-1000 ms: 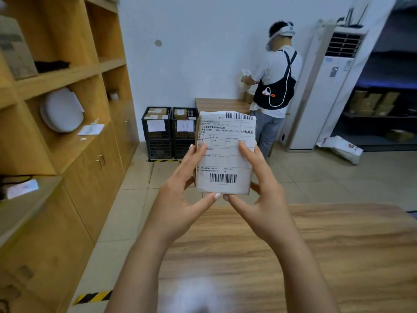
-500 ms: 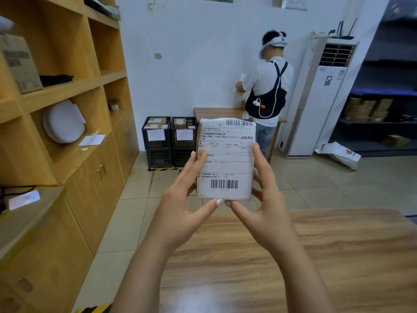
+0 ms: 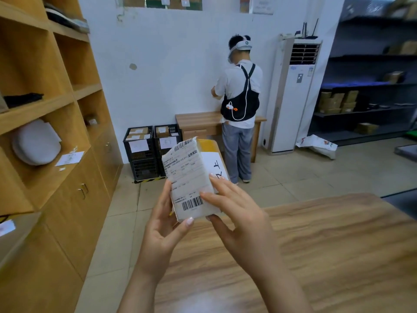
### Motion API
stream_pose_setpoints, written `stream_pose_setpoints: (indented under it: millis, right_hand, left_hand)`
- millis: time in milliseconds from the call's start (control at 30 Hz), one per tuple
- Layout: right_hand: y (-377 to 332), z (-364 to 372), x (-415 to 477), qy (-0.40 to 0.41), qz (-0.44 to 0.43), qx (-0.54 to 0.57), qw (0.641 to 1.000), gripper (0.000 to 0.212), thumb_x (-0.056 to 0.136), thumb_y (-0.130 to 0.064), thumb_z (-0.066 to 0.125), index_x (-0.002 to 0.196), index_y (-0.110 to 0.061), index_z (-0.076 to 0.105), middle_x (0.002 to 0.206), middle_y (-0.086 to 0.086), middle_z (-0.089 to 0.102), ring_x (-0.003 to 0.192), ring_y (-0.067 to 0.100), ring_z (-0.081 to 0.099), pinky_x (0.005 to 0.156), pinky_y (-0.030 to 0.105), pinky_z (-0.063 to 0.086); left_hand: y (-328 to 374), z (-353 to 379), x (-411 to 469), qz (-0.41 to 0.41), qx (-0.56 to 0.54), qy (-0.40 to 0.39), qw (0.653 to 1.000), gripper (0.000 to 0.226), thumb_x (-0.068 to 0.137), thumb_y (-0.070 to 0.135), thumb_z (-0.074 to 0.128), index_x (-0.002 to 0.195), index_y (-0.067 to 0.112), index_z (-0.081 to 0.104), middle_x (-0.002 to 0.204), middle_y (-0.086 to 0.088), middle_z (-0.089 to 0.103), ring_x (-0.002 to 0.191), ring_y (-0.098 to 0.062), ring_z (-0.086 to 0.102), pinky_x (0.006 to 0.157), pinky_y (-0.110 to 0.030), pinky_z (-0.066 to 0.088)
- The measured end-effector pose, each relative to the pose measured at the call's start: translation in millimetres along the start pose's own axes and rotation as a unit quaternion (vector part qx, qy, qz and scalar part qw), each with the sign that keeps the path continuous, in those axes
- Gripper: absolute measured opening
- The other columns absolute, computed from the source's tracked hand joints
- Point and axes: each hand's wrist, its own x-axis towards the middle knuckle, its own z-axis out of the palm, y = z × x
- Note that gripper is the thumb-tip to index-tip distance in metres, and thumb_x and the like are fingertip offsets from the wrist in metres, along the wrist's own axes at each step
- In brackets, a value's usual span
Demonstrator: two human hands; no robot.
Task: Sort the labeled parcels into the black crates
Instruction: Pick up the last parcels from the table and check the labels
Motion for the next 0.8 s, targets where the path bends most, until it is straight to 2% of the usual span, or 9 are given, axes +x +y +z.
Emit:
stream_pose_setpoints:
  millis: [100, 200, 267, 333, 400, 533, 667, 800]
  right_hand:
    - [-0.7, -2.7, -4.3, 0.003, 0.002, -0.007, 1.000, 0.037, 0.086, -0.020, 0.061, 0.122, -0.028, 0.063, 0.145, -0.010, 0.049, 0.137, 0.010, 0.042, 0.103, 0.032, 0.046]
    - [2.8, -5.1, -7.8, 0.002, 0.002, -0.004, 1.000, 0.039, 0.083, -0.016, 0.066, 0.121, -0.026, 0.064, 0.145, -0.010, 0.050, 0.135, 0.011, 0.044, 0.102, 0.029, 0.045]
    - [4.4, -5.3, -9.1, 0.005, 0.001, 0.000, 1.000, 0.043, 0.079, -0.011, 0.069, 0.119, -0.028, 0.064, 0.143, -0.009, 0.049, 0.128, 0.014, 0.050, 0.093, 0.032, 0.052]
    - [5.3, -6.1, -9.4, 0.017, 0.009, 0.009, 1.000, 0.048, 0.076, -0.010, 0.071, 0.117, -0.032, 0.061, 0.139, -0.009, 0.047, 0.119, 0.017, 0.055, 0.078, 0.037, 0.057]
    - [9.3, -8.3, -10.8, 0.029, 0.004, 0.012, 1.000, 0.047, 0.077, -0.010, 0.072, 0.117, -0.032, 0.061, 0.132, -0.008, 0.046, 0.118, 0.018, 0.054, 0.073, 0.039, 0.058]
    - [29.2, -19.4, -17.2, 0.017, -0.003, 0.039, 0.999, 0.056, 0.077, -0.009, 0.075, 0.126, -0.029, 0.058, 0.127, -0.007, 0.045, 0.118, 0.019, 0.054, 0.073, 0.042, 0.058]
    - [53.2, -36.6, -26.4, -0.004, 0.000, 0.066, 0.998, 0.075, 0.078, -0.009, 0.076, 0.140, -0.035, 0.043, 0.144, -0.006, 0.038, 0.123, 0.018, 0.051, 0.083, 0.039, 0.056]
    - [73.4, -51.5, -36.2, -0.029, -0.009, 0.079, 0.996, 0.073, 0.078, -0.010, 0.075, 0.140, -0.033, 0.044, 0.150, -0.001, 0.040, 0.128, 0.021, 0.048, 0.085, 0.033, 0.051]
  left_hand:
    - [-2.8, 2.0, -2.1, -0.006, -0.003, -0.006, 1.000, 0.084, 0.078, 0.007, 0.068, 0.147, 0.038, 0.033, 0.148, 0.010, 0.045, 0.133, -0.017, 0.048, 0.103, -0.038, 0.046]
    - [-3.7, 5.4, -5.4, -0.012, 0.004, -0.004, 1.000, 0.084, 0.081, 0.002, 0.069, 0.148, 0.038, 0.033, 0.149, 0.007, 0.043, 0.133, -0.018, 0.047, 0.103, -0.039, 0.046]
    - [-2.9, 7.9, -7.8, -0.014, 0.013, 0.002, 1.000, 0.084, 0.082, -0.002, 0.065, 0.148, 0.037, 0.032, 0.150, 0.007, 0.043, 0.133, -0.017, 0.048, 0.103, -0.038, 0.047]
    - [-0.9, 11.3, -9.7, -0.018, 0.019, 0.010, 1.000, 0.085, 0.081, -0.003, 0.062, 0.149, 0.037, 0.031, 0.150, 0.007, 0.043, 0.133, -0.018, 0.048, 0.102, -0.038, 0.047]
    - [1.8, 16.9, -11.2, -0.015, 0.029, 0.019, 0.999, 0.085, 0.080, -0.002, 0.062, 0.149, 0.036, 0.030, 0.150, 0.008, 0.043, 0.133, -0.017, 0.047, 0.101, -0.037, 0.048]
    - [5.5, 39.5, -16.4, -0.009, 0.053, 0.040, 0.998, 0.085, 0.081, -0.004, 0.063, 0.150, 0.031, 0.029, 0.149, 0.012, 0.044, 0.132, -0.014, 0.048, 0.099, -0.034, 0.049]
    - [11.6, 73.4, -25.9, -0.014, 0.069, 0.068, 0.995, 0.083, 0.079, -0.003, 0.065, 0.148, 0.028, 0.032, 0.142, 0.019, 0.049, 0.128, -0.008, 0.051, 0.093, -0.026, 0.051]
    - [15.3, 107.2, -37.8, -0.021, 0.115, 0.093, 0.989, 0.081, 0.081, -0.001, 0.067, 0.147, 0.029, 0.033, 0.139, 0.021, 0.052, 0.127, -0.006, 0.051, 0.095, -0.024, 0.050]
